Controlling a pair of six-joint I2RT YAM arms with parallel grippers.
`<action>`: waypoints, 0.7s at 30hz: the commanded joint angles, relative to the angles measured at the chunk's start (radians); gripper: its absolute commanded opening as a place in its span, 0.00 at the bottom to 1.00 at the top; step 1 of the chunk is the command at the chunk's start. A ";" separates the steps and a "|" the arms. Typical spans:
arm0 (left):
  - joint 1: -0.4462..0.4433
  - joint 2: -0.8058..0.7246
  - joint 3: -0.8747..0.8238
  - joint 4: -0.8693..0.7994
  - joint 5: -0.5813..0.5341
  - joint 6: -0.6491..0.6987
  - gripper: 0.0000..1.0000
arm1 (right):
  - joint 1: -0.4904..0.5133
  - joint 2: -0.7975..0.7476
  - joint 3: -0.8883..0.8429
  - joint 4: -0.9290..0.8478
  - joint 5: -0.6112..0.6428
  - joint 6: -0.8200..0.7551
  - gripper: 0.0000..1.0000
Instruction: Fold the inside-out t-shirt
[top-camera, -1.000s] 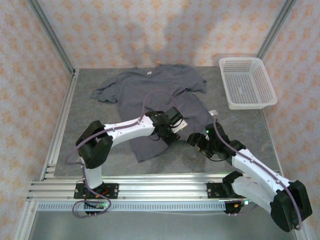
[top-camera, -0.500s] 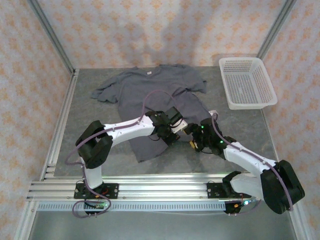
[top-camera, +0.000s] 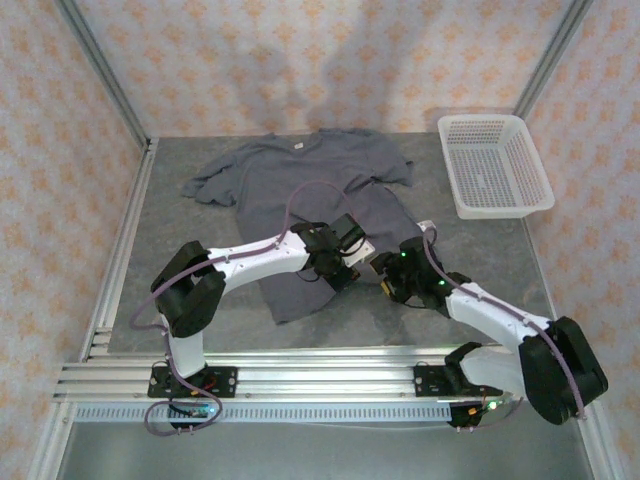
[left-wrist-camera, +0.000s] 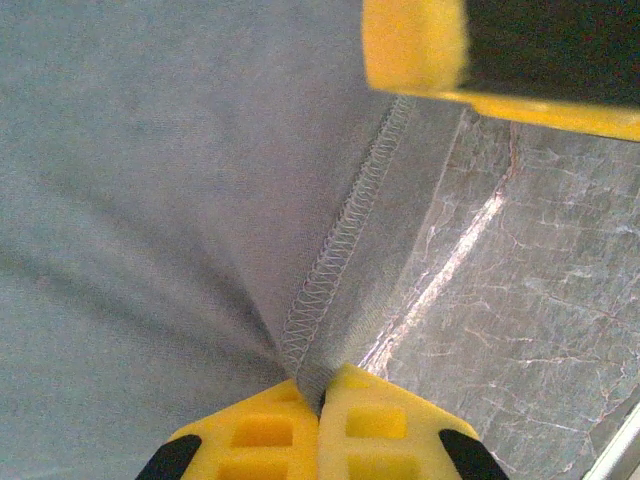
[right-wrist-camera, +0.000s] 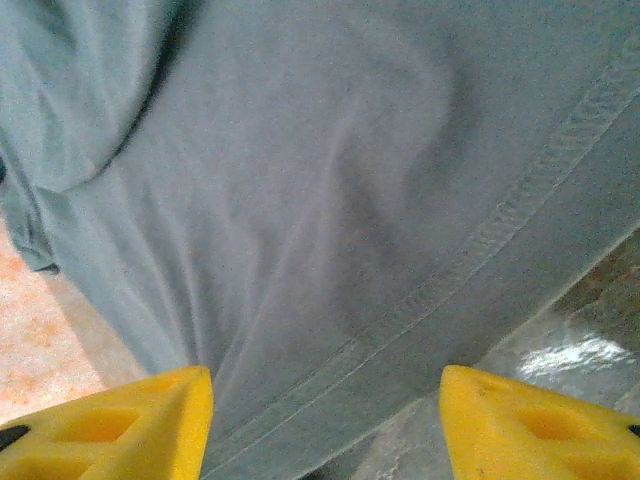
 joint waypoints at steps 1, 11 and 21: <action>0.002 -0.048 -0.019 -0.006 0.007 -0.004 0.00 | 0.004 0.024 0.026 0.027 0.023 -0.010 0.72; 0.002 -0.041 -0.018 -0.007 0.012 0.003 0.00 | 0.004 0.027 0.055 0.019 0.020 -0.040 0.34; 0.003 -0.059 -0.040 0.017 0.020 -0.006 0.00 | 0.004 0.027 0.047 0.022 0.043 -0.057 0.00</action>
